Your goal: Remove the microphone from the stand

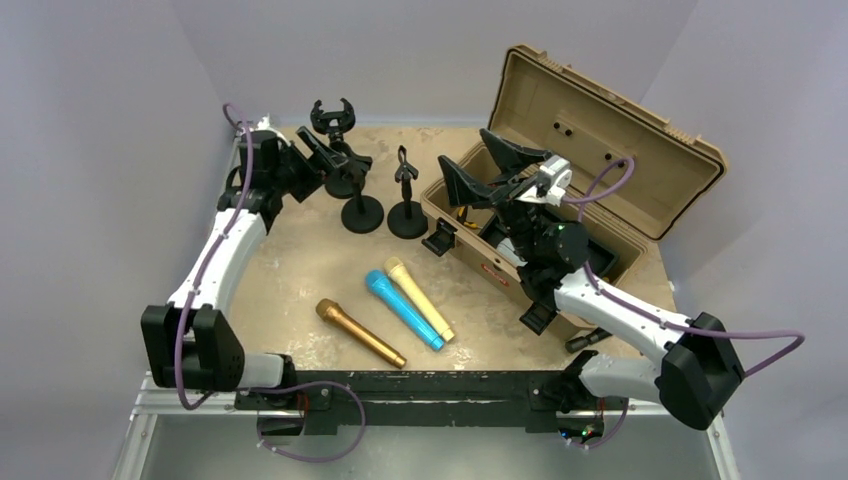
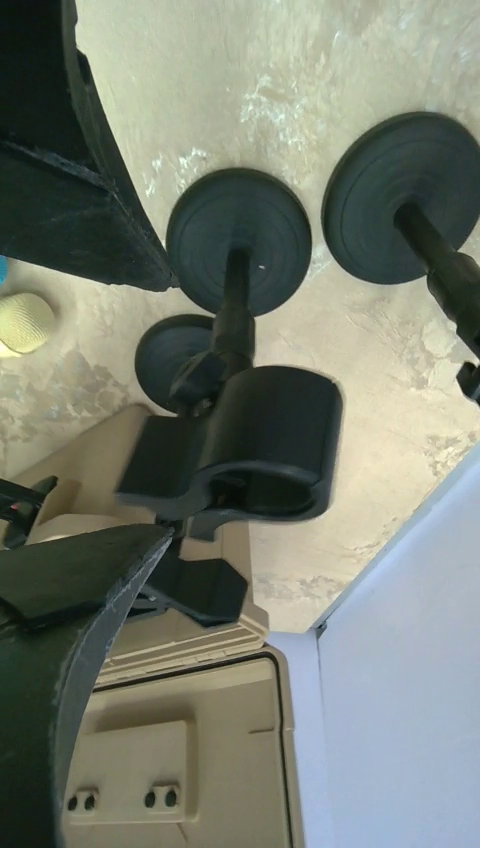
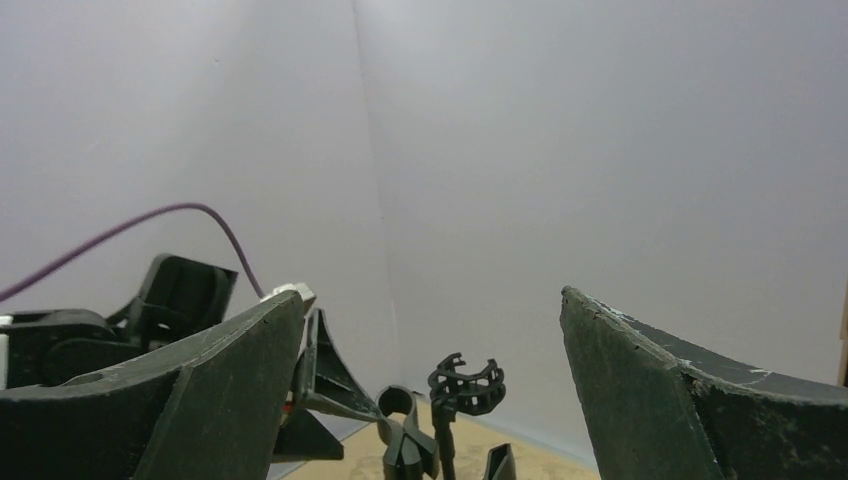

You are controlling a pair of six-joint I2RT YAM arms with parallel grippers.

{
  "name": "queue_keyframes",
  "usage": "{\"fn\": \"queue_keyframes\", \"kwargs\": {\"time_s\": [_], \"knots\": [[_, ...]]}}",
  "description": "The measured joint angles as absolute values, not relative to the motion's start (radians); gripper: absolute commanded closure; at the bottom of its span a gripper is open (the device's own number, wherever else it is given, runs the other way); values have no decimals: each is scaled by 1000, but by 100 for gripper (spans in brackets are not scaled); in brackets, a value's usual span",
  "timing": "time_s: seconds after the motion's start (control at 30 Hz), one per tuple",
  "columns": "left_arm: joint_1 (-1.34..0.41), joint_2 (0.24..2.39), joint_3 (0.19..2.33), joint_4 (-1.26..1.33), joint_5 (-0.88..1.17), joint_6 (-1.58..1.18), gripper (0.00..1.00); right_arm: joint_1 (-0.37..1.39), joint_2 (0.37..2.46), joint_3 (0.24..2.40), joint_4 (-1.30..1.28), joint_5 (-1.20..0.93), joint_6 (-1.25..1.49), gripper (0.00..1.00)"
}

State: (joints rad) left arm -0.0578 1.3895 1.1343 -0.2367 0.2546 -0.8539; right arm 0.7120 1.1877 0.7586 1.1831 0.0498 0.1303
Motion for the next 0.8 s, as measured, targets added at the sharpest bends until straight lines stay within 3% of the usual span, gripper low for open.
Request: {"fn": "queue_keyframes", "kwargs": {"time_s": [0.5,0.8], "knots": [[-157,1070,1227,-363,213,-607,12,712,1199,817,1050,142,165,1],[-201,867,1193,-311,260,-496,11,712,938,833,818,307,211,1]]}}
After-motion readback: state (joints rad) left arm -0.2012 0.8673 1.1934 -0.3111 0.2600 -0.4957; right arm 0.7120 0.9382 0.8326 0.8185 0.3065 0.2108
